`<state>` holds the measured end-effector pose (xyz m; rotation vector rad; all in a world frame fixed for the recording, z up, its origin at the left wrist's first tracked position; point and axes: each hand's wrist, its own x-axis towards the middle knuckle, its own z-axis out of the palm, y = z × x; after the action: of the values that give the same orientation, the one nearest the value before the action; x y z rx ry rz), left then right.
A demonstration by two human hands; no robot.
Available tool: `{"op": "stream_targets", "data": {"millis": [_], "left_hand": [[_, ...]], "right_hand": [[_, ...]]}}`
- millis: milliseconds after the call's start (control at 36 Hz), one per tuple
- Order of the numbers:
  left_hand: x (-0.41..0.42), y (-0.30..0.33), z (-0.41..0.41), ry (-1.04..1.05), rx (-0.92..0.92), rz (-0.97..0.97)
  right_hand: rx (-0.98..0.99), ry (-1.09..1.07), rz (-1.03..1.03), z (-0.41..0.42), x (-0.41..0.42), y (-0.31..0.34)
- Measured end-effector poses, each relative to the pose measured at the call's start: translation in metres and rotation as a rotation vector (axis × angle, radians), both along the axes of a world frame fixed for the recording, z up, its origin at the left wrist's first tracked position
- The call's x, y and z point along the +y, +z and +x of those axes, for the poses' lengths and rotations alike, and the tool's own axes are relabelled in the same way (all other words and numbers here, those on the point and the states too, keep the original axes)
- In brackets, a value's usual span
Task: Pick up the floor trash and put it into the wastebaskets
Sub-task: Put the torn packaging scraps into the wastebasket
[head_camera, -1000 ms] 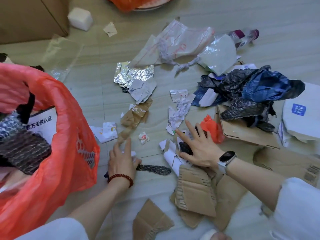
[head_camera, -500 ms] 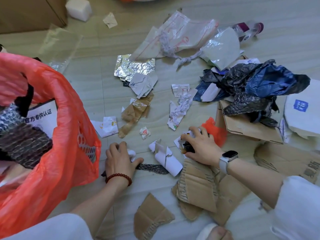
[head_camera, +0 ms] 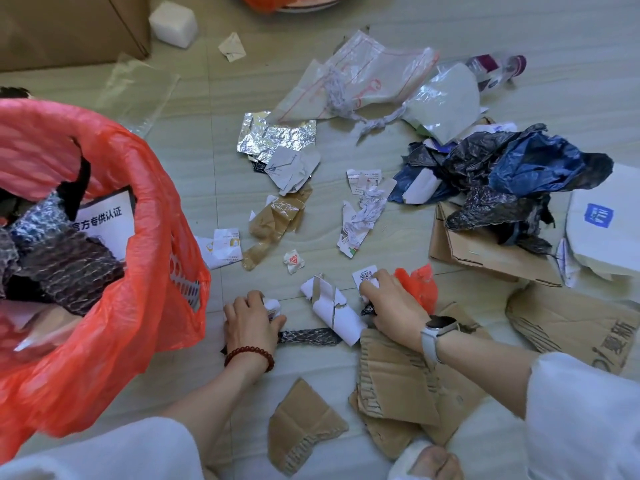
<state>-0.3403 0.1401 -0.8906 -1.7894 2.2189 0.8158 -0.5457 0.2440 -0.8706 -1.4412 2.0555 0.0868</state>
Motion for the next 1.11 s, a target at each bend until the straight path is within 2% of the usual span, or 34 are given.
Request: {"op": "stream_targets", "data": {"millis": [111, 222, 306, 444, 528, 611, 667, 778, 944, 1111], "left_hand": [[-0.001, -0.002, 0.004, -0.058, 0.004, 0.005], [-0.004, -0.005, 0.009, -0.128, 0.07, -0.021], [-0.006, -0.005, 0.013, -0.208, 0.094, -0.037], [-0.003, -0.002, 0.009, -0.217, 0.046, -0.061], [0.002, -0.002, 0.007, -0.192, 0.009, -0.09], [0.005, -0.007, 0.01, -0.149, -0.007, -0.114], [0.007, -0.011, 0.011, -0.145, -0.009, -0.124], [0.01, -0.02, 0.015, -0.178, 0.02, -0.2], [0.008, -0.016, 0.025, -0.28, 0.002, -0.303], [0.001, -0.016, 0.028, -0.421, -0.013, -0.323]], "right_hand": [[0.022, 0.053, -0.072, -0.003, 0.002, 0.008], [-0.054, 0.017, -0.329, -0.007, 0.006, 0.018], [0.008, -0.019, -0.431, -0.008, 0.005, 0.023], [0.234, -0.008, -0.281, -0.012, 0.011, 0.033], [0.228, -0.034, -0.213, -0.007, 0.01, 0.032], [0.228, -0.077, 0.01, -0.007, 0.007, 0.023], [0.156, -0.128, 0.075, -0.008, 0.004, 0.012], [0.046, -0.202, 0.053, 0.0, -0.002, 0.0], [0.185, -0.119, 0.078, 0.019, -0.007, -0.005], [0.129, -0.173, 0.106, 0.042, -0.021, -0.01]]}}
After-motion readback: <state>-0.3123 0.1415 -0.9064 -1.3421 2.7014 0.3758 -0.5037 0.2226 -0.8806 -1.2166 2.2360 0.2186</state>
